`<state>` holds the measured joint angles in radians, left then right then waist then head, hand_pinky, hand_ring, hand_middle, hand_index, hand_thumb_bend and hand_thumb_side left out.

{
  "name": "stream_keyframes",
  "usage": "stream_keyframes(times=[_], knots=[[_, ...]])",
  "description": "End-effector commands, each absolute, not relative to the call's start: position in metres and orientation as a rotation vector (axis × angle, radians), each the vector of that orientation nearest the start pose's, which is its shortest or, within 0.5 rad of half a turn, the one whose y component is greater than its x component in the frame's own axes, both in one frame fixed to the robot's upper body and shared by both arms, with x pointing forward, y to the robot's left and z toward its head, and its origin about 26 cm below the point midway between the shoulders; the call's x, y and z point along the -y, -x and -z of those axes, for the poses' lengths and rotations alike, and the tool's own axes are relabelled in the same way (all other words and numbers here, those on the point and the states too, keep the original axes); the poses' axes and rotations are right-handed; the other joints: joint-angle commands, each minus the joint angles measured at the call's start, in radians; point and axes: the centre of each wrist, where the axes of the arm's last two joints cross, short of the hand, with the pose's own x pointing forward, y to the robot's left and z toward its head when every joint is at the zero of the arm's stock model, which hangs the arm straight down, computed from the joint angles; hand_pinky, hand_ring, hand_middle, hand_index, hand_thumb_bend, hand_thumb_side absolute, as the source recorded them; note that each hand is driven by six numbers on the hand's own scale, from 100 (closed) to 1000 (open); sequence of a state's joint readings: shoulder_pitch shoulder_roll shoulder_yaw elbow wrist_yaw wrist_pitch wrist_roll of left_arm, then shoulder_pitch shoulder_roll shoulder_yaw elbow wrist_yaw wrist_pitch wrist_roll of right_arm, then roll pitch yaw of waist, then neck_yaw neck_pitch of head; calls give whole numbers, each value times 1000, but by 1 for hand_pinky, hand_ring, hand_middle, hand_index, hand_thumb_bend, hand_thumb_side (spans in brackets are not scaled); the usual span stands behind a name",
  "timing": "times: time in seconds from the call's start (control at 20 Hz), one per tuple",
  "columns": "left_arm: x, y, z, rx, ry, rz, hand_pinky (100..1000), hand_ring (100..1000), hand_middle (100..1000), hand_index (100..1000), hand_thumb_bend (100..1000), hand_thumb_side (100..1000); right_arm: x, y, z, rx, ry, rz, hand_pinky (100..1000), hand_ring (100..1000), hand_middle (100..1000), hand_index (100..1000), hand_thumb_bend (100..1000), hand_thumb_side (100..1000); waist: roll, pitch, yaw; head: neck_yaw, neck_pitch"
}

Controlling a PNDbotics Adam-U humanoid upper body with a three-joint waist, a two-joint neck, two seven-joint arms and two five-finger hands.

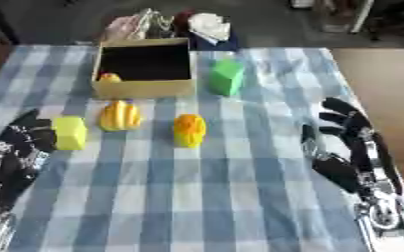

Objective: Pick up objects on the table and place them in the box.

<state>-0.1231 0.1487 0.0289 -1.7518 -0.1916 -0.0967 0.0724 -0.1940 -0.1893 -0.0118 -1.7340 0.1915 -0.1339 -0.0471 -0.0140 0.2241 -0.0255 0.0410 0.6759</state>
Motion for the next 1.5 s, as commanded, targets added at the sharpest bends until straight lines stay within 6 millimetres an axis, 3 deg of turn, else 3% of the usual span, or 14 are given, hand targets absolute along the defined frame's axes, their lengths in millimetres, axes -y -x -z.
stream_keyframes(times=[0.05,0.4,0.55,0.8,1.0,1.2,1.35,1.5], knots=[[-267,-301,-85,1998,-327,209,716,718,731,894,533,603,265,-317,-107,2088,313,-304,734,811,814,869,222,216,10,-19,1,-3,-13],[-268,-302,-88,2004,-329,224,716,716,730,893,532,603,265,-317,-107,2089,310,-305,735,811,813,869,222,219,11,-20,-1,-4,-15],[-278,-303,-99,2018,-393,298,719,715,731,888,535,599,266,-317,-107,2088,311,-309,736,811,823,870,225,219,12,-21,-3,-6,-17],[-308,-305,-143,1997,-619,665,730,719,737,880,541,595,268,-316,-105,2080,317,-317,737,810,819,870,226,220,21,-27,-6,-8,-13],[-321,-309,-180,1918,-767,974,743,728,741,865,530,557,268,-316,-104,2073,317,-321,736,809,817,870,226,221,28,-31,-11,-12,-13],[-323,-315,-213,1783,-845,1322,761,740,749,856,492,417,269,-316,-103,2071,313,-329,737,808,815,870,224,222,32,-35,-18,-13,-15],[-321,-319,-237,1661,-875,1564,775,745,751,841,406,268,269,-316,-102,2066,311,-332,737,808,814,871,219,222,37,-37,-24,-12,-14],[-321,-328,-255,1514,-870,1756,781,744,751,834,371,201,269,-315,-101,2063,303,-339,737,808,813,871,222,222,40,-40,-30,-12,-12]])
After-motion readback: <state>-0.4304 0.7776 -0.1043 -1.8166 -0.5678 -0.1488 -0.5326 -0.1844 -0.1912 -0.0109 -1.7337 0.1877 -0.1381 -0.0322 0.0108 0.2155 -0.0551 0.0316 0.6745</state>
